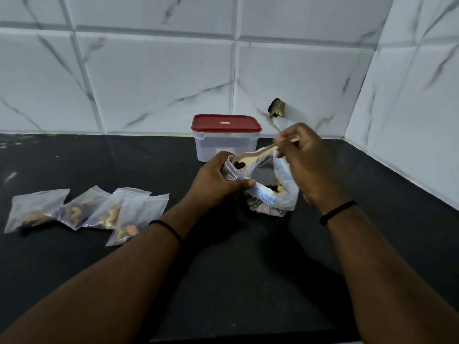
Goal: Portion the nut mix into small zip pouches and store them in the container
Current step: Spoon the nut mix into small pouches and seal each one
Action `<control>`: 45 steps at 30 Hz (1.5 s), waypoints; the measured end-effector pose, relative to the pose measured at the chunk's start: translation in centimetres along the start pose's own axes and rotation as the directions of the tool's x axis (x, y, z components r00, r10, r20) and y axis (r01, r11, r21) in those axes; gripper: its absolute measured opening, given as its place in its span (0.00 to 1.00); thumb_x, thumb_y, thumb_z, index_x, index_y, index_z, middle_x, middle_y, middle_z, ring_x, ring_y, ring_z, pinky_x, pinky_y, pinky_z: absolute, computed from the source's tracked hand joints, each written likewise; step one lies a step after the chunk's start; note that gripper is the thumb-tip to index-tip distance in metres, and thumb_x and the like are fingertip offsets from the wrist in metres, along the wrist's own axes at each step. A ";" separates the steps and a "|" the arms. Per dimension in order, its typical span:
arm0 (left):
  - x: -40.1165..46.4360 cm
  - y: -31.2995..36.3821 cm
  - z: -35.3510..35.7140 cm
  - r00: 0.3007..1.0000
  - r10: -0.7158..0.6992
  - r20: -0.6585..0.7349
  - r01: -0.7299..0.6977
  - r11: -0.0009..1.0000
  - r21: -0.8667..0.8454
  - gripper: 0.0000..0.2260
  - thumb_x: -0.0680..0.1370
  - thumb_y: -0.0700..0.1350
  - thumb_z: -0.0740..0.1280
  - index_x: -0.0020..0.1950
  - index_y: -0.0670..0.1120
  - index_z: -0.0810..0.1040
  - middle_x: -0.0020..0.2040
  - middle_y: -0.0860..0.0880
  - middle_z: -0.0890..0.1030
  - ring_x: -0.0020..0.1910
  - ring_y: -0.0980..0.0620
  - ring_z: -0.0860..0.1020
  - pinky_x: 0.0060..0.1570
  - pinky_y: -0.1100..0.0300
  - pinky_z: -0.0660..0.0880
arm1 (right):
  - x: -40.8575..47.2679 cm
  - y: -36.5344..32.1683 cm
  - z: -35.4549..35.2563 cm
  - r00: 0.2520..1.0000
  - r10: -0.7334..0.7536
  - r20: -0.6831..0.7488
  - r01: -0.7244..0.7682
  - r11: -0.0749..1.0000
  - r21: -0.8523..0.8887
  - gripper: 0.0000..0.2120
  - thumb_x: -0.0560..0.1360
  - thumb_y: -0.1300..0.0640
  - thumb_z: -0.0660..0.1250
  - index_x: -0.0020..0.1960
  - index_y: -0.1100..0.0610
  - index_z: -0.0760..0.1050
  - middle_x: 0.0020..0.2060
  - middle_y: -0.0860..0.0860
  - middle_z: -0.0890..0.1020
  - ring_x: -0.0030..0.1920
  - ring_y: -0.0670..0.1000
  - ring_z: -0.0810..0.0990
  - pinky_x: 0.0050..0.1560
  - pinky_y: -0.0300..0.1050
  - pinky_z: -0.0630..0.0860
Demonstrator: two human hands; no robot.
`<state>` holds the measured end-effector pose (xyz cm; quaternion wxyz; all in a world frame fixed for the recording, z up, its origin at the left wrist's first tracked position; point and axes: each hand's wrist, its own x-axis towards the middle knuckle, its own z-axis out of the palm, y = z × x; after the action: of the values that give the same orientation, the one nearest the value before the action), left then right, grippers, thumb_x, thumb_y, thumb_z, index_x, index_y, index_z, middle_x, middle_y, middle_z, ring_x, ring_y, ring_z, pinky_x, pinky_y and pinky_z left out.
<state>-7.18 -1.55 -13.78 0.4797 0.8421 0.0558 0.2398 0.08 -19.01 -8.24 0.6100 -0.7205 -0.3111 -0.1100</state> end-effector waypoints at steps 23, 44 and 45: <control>-0.6 0.3 -0.2 0.996 0.018 0.083 -0.018 1.000 0.010 0.24 0.67 0.52 0.80 0.59 0.55 0.74 0.52 0.56 0.81 0.49 0.59 0.81 0.47 0.65 0.78 | 0.5 1.2 -3.0 0.979 -0.001 -0.202 -0.094 0.884 -0.458 0.06 0.76 0.59 0.61 0.42 0.59 0.72 0.32 0.50 0.74 0.33 0.50 0.72 0.34 0.45 0.68; -0.2 0.3 0.0 0.969 -0.068 0.237 0.058 0.997 0.051 0.17 0.67 0.49 0.81 0.53 0.50 0.81 0.46 0.53 0.85 0.45 0.57 0.83 0.48 0.60 0.79 | -0.2 0.3 -3.0 0.931 0.020 0.366 0.088 0.958 -0.274 0.11 0.80 0.63 0.66 0.49 0.48 0.68 0.41 0.49 0.85 0.42 0.43 0.85 0.43 0.41 0.78; -0.3 0.3 0.0 0.970 -0.059 0.234 0.048 0.998 0.052 0.16 0.67 0.49 0.81 0.51 0.50 0.82 0.45 0.53 0.85 0.45 0.57 0.83 0.48 0.60 0.80 | -0.3 0.3 -2.9 0.921 0.025 0.389 0.091 0.957 -0.277 0.11 0.79 0.63 0.66 0.48 0.48 0.69 0.41 0.49 0.85 0.42 0.43 0.85 0.43 0.40 0.77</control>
<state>-7.48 -1.76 -13.65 0.4699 0.8735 0.0266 0.1240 0.69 -21.88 -7.97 0.4221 -0.8040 -0.4184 -0.0195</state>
